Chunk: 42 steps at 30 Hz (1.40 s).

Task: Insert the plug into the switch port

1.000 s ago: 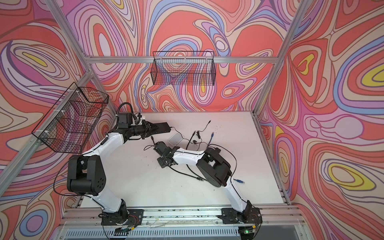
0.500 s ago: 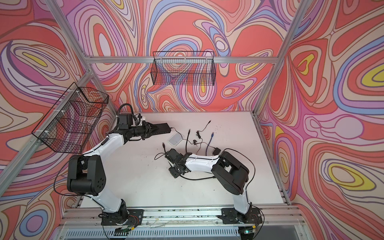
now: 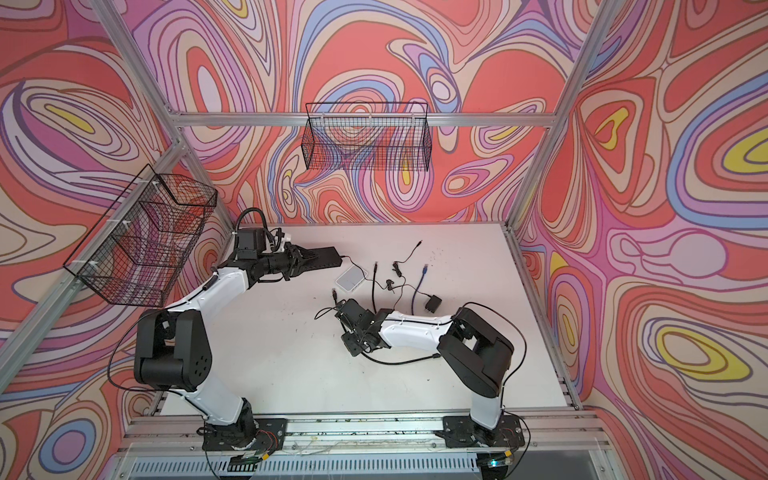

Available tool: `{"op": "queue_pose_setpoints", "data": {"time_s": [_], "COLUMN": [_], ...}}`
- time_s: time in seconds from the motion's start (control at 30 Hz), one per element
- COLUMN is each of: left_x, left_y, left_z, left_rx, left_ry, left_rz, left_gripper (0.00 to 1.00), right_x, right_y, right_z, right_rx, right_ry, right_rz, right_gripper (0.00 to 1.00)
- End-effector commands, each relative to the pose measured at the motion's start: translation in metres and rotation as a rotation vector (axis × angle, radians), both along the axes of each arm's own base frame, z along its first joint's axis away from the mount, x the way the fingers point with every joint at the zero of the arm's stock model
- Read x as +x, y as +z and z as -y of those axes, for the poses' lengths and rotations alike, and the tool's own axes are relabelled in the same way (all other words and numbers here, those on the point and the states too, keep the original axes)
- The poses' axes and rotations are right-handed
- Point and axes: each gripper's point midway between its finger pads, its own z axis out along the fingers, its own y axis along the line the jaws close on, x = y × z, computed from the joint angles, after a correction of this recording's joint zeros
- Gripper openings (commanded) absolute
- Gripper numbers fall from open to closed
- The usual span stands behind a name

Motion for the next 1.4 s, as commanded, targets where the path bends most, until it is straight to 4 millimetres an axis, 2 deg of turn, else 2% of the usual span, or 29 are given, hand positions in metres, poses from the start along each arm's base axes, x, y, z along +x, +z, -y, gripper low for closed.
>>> {"op": "queue_pose_setpoints", "data": {"time_s": [0.0,0.17,0.37,0.7,0.8,0.97,1.37], "left_x": [0.001,0.001,0.001,0.002,0.002,0.002,0.000], "left_y": [0.008,0.009,0.008,0.003,0.003,0.003,0.005], "left_z": [-0.001,-0.001,-0.001,-0.004,-0.004,-0.006,-0.007], "left_rx": [-0.009,-0.011,-0.011,-0.011,-0.011,-0.013,-0.015], "left_ry": [-0.011,-0.014,-0.016,-0.010,-0.010,-0.009,-0.009], "left_rz": [0.050,0.053,0.052,0.045,0.043,0.044,0.046], "left_gripper": [0.08,0.08,0.08,0.08,0.08,0.08,0.08], "right_x": [0.032,0.058,0.089,0.110,0.116,0.123,0.152], "right_y": [0.004,-0.008,-0.021,-0.043,-0.040,-0.026,-0.034], "right_z": [-0.017,-0.029,-0.023,-0.038,-0.041,-0.046,-0.037], "right_rx": [0.004,-0.006,0.025,0.065,0.095,0.131,0.163], "right_ry": [-0.044,-0.076,-0.159,-0.134,-0.134,-0.143,-0.241], "right_rz": [0.108,0.099,0.094,0.062,0.062,0.088,0.106], "right_gripper": [0.55,0.52,0.47,0.41,0.40,0.45,0.41]}}
